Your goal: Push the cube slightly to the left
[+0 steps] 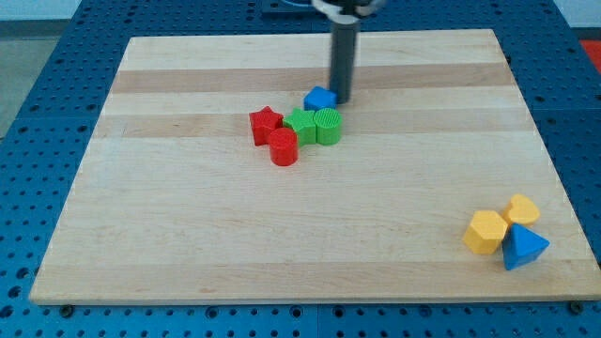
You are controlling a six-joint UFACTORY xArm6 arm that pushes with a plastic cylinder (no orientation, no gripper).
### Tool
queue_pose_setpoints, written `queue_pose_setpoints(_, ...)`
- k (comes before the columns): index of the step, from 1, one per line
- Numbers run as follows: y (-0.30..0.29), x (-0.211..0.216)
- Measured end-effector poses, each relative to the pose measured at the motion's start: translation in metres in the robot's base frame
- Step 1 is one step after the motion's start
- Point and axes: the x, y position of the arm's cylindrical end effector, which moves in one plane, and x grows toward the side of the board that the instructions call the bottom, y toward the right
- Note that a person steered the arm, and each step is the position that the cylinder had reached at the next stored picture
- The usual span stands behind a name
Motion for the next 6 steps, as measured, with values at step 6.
queue_pose_setpoints(6, -0.038, 0.054)
